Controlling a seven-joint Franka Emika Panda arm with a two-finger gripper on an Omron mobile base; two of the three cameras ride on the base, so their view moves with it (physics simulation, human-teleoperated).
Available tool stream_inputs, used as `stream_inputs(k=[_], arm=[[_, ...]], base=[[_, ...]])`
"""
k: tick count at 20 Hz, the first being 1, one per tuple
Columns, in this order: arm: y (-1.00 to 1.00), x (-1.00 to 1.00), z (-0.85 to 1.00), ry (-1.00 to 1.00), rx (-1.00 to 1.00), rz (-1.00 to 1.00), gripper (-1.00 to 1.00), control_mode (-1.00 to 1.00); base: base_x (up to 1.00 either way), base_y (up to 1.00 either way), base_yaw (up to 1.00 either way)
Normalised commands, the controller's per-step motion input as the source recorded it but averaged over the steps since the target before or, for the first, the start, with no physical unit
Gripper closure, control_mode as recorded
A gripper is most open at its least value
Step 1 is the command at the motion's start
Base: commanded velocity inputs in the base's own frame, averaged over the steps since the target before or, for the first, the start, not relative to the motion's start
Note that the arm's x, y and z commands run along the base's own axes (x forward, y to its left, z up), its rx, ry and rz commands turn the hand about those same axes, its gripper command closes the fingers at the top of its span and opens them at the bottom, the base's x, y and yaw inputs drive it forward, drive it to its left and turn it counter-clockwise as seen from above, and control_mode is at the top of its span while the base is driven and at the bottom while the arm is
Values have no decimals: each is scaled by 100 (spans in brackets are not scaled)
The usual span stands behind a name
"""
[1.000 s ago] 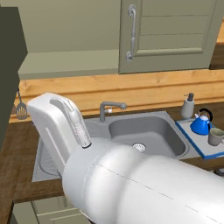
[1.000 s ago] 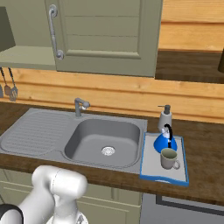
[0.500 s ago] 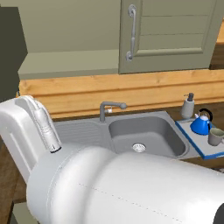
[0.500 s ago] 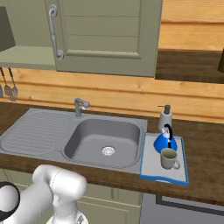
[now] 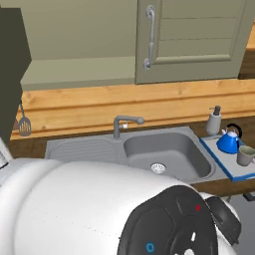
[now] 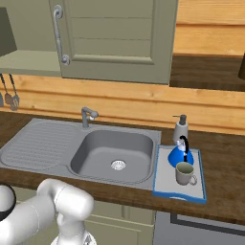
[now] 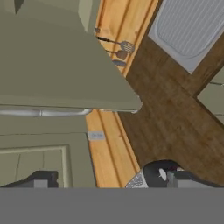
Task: Pick the kettle from the counter and place it on the tray. Then pick the mug from the cabinet and place it on the tray. Then close the cabinet doors.
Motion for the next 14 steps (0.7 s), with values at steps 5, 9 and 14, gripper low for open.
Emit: stream_inputs(k=[5,9,14], arm=[[47,23,-24,0,5,0,-100,-100],[41,9,-14,0,13,0,-100,-100],[37,16,-13,0,14,0,-100,-100]], base=[[0,0,0],[0,0,0],[0,0,0]])
